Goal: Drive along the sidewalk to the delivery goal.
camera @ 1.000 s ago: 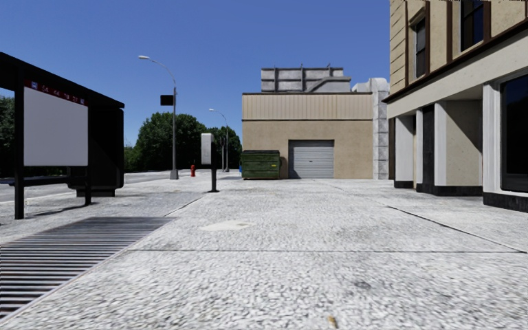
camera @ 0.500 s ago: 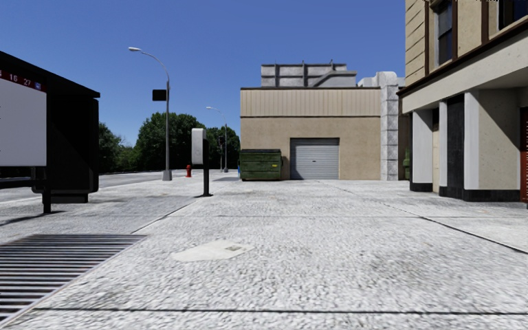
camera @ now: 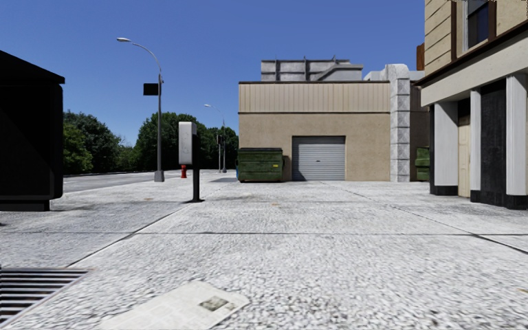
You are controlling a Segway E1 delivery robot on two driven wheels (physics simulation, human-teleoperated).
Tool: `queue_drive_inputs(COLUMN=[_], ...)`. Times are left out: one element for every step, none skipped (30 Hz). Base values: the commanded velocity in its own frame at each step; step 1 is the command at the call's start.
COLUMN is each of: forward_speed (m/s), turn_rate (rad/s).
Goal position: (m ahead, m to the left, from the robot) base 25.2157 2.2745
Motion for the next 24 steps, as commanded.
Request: queue_drive_inputs(forward_speed=[2.00, 2.00, 2.00, 2.00, 2.00, 2.00, 2.00, 2.00, 2.00, 2.00, 2.00, 2.00, 2.00, 2.00, 2.00, 2.00, 2.00, 2.00, 2.00, 2.00, 2.00, 2.00, 2.00, 2.00], turn_rate=[0.00, 0.00, 0.00, 0.00, 0.00, 0.00, 0.00, 0.00, 0.00, 0.00, 0.00, 0.00, 0.00, 0.00, 0.00, 0.00, 0.00, 0.00, 0.00, 0.00, 0.00, 0.00, 0.00, 0.00])
